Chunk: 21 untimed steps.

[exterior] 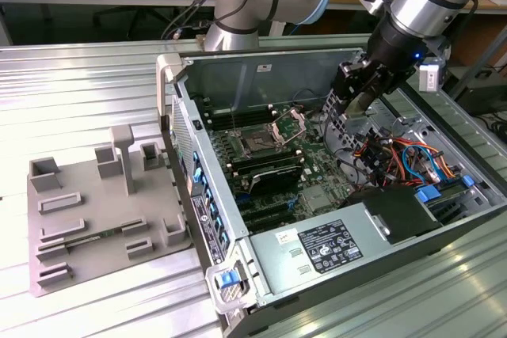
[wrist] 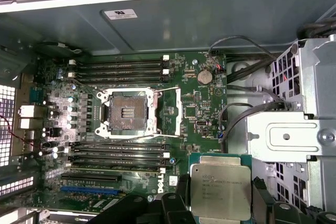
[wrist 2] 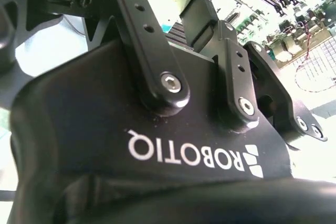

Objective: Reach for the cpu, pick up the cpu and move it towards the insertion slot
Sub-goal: 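Pick up the cpu and move it towards the insertion slot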

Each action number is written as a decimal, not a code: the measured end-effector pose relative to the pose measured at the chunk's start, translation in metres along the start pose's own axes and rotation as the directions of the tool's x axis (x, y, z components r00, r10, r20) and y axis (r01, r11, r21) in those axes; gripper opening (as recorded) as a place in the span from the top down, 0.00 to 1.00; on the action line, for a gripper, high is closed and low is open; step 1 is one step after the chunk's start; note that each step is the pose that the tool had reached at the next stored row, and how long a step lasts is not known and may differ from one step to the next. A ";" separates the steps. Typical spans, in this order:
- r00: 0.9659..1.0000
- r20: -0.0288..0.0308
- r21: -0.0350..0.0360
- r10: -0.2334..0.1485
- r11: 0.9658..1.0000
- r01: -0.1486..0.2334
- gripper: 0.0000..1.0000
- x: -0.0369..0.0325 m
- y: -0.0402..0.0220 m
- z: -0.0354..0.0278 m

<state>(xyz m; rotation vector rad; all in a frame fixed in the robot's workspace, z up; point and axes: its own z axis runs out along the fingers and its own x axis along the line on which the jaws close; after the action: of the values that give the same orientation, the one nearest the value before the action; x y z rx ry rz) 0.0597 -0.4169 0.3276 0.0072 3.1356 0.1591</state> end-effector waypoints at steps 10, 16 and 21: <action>1.000 0.000 0.000 0.000 1.000 0.000 0.45 0.0028 -0.0002 0.0018; 1.000 0.000 0.000 0.000 1.000 0.000 0.45 0.0116 -0.0002 0.0021; 1.000 0.000 0.000 0.000 1.000 0.000 0.45 0.0167 -0.0001 0.0024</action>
<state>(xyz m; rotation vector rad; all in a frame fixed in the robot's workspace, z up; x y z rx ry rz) 0.0430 -0.4166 0.3252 0.0072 3.1356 0.1592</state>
